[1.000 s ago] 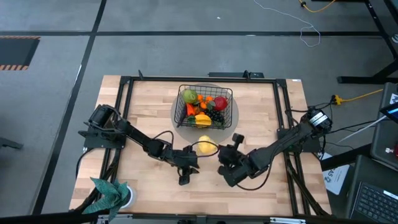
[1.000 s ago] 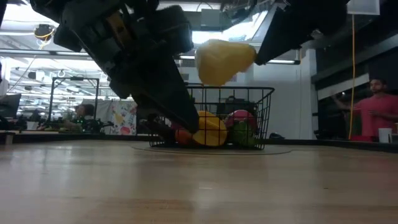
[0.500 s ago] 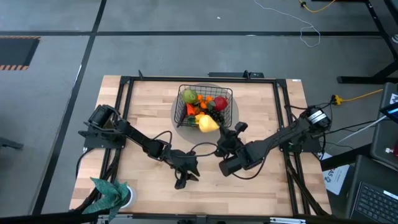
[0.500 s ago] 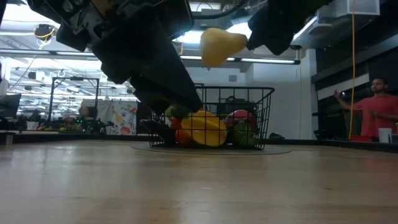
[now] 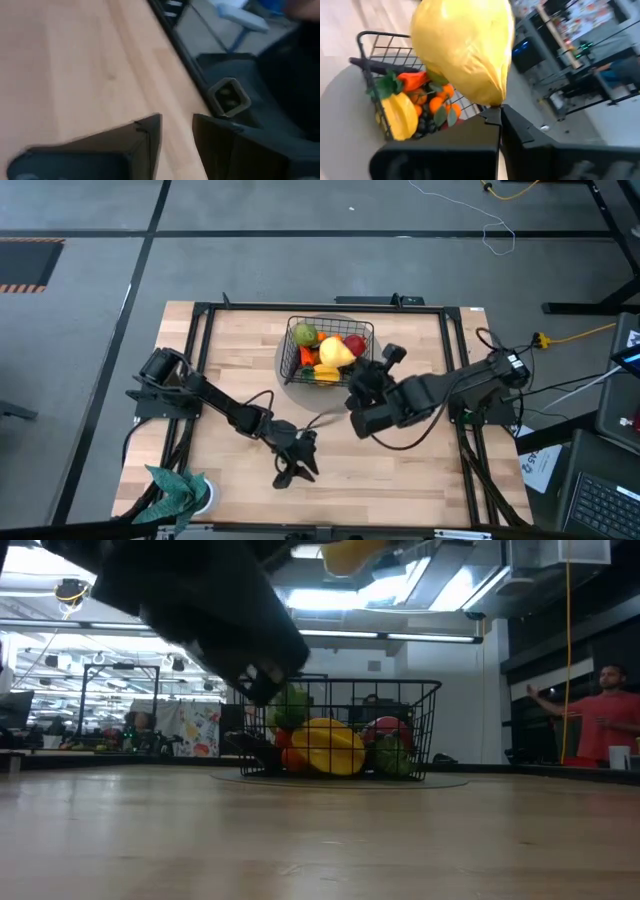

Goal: Build produce basket
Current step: Put the yellow pear into the black wire basket

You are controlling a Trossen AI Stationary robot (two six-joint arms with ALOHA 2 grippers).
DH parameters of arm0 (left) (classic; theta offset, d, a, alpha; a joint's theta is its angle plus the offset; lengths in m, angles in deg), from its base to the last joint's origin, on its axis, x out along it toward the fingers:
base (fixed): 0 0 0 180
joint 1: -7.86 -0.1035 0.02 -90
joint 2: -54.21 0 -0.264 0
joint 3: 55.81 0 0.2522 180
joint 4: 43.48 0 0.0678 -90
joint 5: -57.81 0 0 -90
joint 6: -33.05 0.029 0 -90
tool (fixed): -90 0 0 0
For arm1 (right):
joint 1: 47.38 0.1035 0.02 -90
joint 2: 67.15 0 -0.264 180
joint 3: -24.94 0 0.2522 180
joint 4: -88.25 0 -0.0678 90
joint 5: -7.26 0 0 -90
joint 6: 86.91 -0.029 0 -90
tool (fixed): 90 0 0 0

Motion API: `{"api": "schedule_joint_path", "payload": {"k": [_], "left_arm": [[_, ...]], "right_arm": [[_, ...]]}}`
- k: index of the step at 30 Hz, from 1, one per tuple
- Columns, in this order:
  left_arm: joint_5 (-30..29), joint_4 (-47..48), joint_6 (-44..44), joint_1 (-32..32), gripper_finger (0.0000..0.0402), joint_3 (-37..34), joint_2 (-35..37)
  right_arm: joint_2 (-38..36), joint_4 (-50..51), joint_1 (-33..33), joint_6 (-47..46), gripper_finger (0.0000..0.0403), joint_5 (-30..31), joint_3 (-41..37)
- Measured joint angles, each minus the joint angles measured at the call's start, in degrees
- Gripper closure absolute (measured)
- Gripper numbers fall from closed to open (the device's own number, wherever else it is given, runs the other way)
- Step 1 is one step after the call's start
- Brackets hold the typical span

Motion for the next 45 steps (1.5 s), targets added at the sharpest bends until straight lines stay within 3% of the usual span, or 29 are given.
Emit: {"api": "schedule_joint_path", "payload": {"k": [6, 11, 14, 19, 25, 30, 36, 41, 45], "left_arm": [[8.2, 1.7, -0.6, -1.7, 0.0305, 0.0, 5.9], [15.5, 10.0, -4.0, -5.5, 0.0305, 0.0, 15.3], [16.0, 16.0, -4.9, -7.2, 0.0305, 0.0, 21.6], [15.9, 23.2, 0.8, -8.1, 0.0305, 0.0, 32.2], [11.4, 30.3, 14.5, -6.0, 0.0305, 0.0, 42.3], [6.5, 31.9, 21.0, -5.3, 0.0305, 0.0, 46.1], [4.8, 32.1, 10.2, -5.3, 0.0305, 0.0, 47.4], [1.8, 34.4, 10.9, -4.5, 0.0305, -0.1, 47.9], [-3.3, 37.0, 11.3, -4.3, 0.0305, 0.0, 49.2]], "right_arm": [[0.0, 7.0, -1.8, 0.2, 0.0403, -8.0, 8.2], [0.0, 11.7, -3.2, 0.4, 0.0403, -12.1, 12.4], [0.0, 13.3, -4.2, 0.4, 0.0403, -12.0, 13.8], [0.0, 14.2, -6.4, 0.4, 0.0403, -13.9, 14.9], [0.0, 14.0, -10.2, 1.9, 0.0403, -19.9, 14.9], [0.0, 13.3, -13.5, 3.2, 0.0403, -26.4, 14.9], [0.0, 5.6, -17.1, 7.7, 0.0403, -31.5, 14.9], [0.0, -0.1, -19.3, 12.0, 0.0403, -40.5, 14.9], [0.0, -0.3, -19.5, 12.1, 0.0403, -42.0, 14.9]]}}
